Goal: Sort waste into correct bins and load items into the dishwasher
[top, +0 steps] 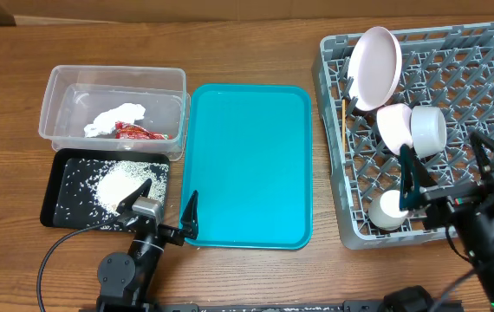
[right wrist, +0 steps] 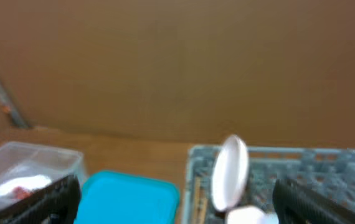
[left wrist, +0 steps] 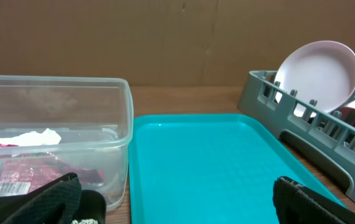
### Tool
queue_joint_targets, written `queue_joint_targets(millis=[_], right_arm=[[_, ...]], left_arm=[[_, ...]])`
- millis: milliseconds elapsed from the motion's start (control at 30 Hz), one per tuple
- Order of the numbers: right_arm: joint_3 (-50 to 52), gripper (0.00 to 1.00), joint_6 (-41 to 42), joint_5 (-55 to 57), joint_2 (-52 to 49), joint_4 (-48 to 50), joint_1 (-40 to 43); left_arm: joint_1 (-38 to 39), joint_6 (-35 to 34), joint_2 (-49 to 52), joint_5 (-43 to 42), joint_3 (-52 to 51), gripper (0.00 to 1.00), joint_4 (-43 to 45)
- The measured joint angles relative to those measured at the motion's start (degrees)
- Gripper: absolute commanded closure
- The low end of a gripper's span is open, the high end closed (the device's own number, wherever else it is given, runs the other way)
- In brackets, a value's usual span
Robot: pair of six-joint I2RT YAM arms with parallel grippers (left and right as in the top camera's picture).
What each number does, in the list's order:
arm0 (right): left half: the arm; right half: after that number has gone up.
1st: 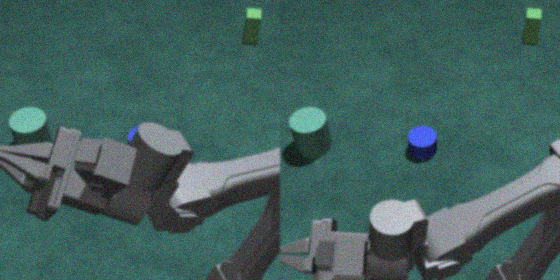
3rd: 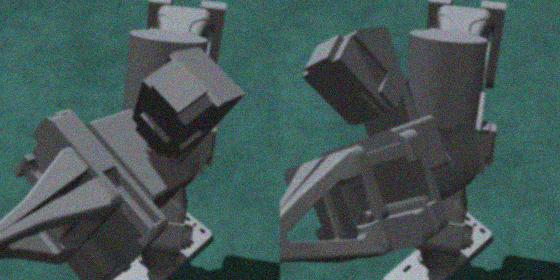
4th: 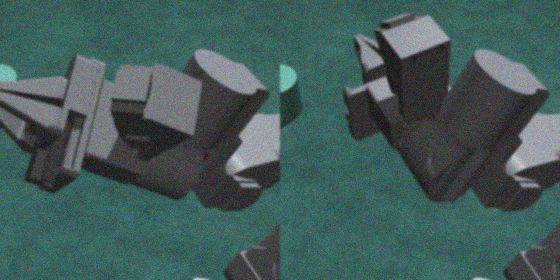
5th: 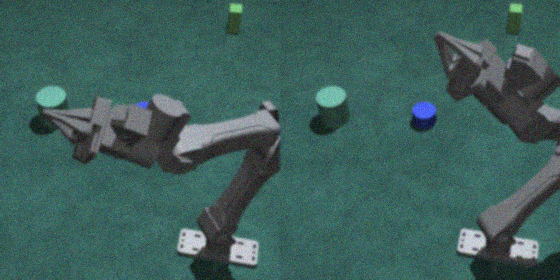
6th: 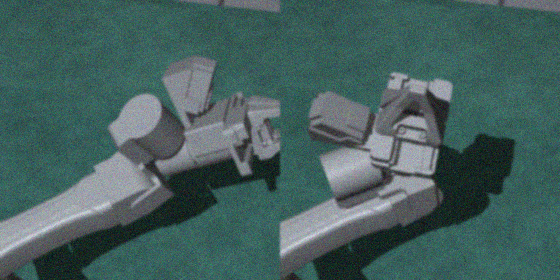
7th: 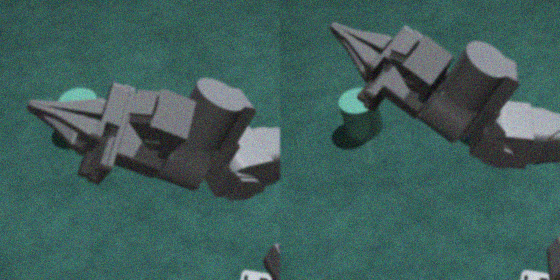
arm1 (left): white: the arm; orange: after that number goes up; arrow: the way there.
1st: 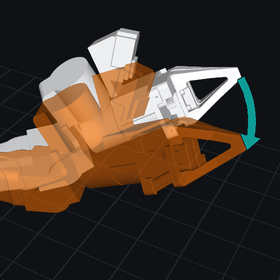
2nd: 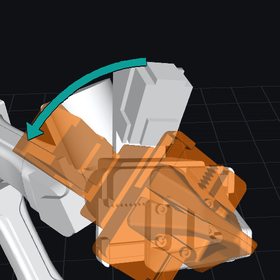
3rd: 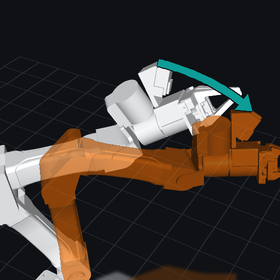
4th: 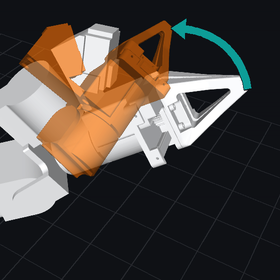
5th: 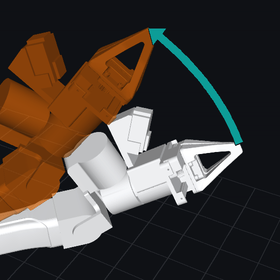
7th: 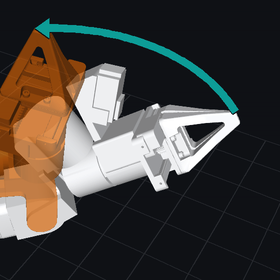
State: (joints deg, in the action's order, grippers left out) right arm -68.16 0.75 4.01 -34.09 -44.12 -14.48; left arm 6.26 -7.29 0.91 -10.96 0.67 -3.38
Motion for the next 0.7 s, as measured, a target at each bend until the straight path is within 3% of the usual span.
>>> queue_joint_targets(millis=[300,567,700], right_arm=[[27.4,0.0,-0.8,-3.2,15.2,8.6,6.6],[40.8,0.0,-0.8,-5.9,28.5,10.6,6.6],[48.0,0.0,-0.8,-6.3,31.6,16.3,6.8]], left_arm=[[0.0,0.0,0.0,0.0,0.0,0.0,0.0],[0.0,0.0,0.0,0.0,0.0,0.0,0.0],[0.0,0.0,0.0,0.0,0.0,0.0,0.0]])
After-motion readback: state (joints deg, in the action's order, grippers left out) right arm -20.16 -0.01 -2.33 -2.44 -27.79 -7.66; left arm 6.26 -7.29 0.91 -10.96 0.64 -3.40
